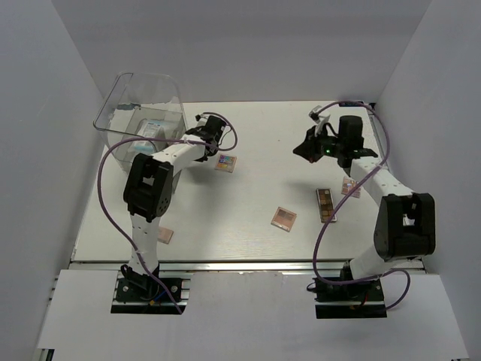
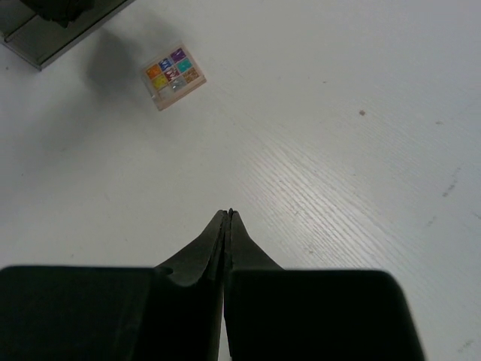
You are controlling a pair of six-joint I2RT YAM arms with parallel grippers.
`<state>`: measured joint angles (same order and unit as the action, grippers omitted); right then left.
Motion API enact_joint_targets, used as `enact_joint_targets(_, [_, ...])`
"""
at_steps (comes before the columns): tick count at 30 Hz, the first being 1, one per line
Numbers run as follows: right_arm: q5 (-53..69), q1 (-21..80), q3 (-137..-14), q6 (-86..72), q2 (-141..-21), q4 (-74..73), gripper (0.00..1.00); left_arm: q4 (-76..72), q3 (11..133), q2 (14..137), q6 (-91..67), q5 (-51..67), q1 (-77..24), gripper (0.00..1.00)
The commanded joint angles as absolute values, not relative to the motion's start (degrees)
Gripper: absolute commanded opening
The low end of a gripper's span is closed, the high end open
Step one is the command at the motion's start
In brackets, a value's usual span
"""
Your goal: Organize the makeup
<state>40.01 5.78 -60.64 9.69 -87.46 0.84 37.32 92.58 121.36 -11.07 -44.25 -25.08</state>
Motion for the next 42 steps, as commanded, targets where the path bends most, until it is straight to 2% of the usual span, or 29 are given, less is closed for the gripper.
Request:
enact_joint_targets(1, [39.9, 10.5, -63.6, 10.9, -90.6, -1.6, 0.0, 39.8, 93.7, 112.5, -16.0, -37.8, -25.9, 0.29])
enact_joint_targets(3, [36.6, 14.7, -66.1, 9.4, -93.5, -2.1, 0.0, 39.8, 91.9, 107.3, -17.0, -30.7, -26.7, 0.29])
enact_joint_targets(7, [33.4, 20.1, -71.8, 2.3, -100.1, -1.1, 0.06, 37.2, 82.8, 91.2, -20.1, -20.7, -27.3, 0.37])
enact_joint_targets(9, [35.1, 23.3, -75.4, -3.1, -105.9, -1.0, 0.13, 37.1, 80.2, 81.5, -22.7, -18.8, -27.4, 0.37])
enact_joint_targets(13, [41.5, 28.1, -92.3, -16.7, -119.6, -0.9, 0.24, 38.3, 75.1, 69.3, -26.5, -16.4, -27.3, 0.35])
enact_joint_targets(14, [42.3, 30.2, -95.3, -19.7, -124.9, -0.6, 0.31, 38.7, 74.7, 65.9, -27.1, -15.8, -27.3, 0.36])
enact_joint_targets(16, [43.0, 32.4, -98.9, -27.6, -128.1, 5.2, 0.44, 39.7, 74.3, 63.2, -28.1, -15.6, -27.3, 0.4])
enact_joint_targets(17, [42.4, 34.6, -100.0, -29.2, -130.7, 7.9, 0.58, 40.2, 74.1, 62.1, -28.5, -15.6, -27.3, 0.47])
enact_joint_targets(19, [45.0, 36.0, -103.7, -35.0, -134.5, 10.3, 0.66, 41.1, 73.8, 58.8, -29.5, -16.3, -27.3, 0.51])
enact_joint_targets(20, [46.0, 36.9, -109.4, -37.1, -139.4, 11.1, 0.7, 41.3, 73.4, 57.7, -29.9, -17.1, -27.3, 0.57])
enact_joint_targets(24, [46.7, 37.7, -122.9, -48.0, -150.1, 16.1, 0.68, 42.9, 70.3, 51.9, -32.9, -19.1, -27.2, 0.61])
enact_joint_targets(26, [45.4, 39.0, -126.0, -46.9, -152.5, 16.9, 0.68, 43.9, 68.7, 50.5, -34.2, -19.6, -27.2, 0.62])
enact_joint_targets(31, [43.0, 41.1, -122.5, -51.0, -153.5, 26.7, 0.63, 43.6, 66.5, 48.0, -37.7, -20.2, -27.2, 0.63])
enact_joint_targets(36, [39.1, 41.8, -127.1, -52.6, -156.7, 29.1, 0.6, 44.1, 66.8, 48.1, -38.4, -20.7, -27.2, 0.64])
enact_joint_targets(42, [32.9, 42.9, -129.9, -53.3, -159.3, 29.7, 0.52, 44.1, 66.0, 47.5, -40.3, -20.8, -27.2, 0.64])
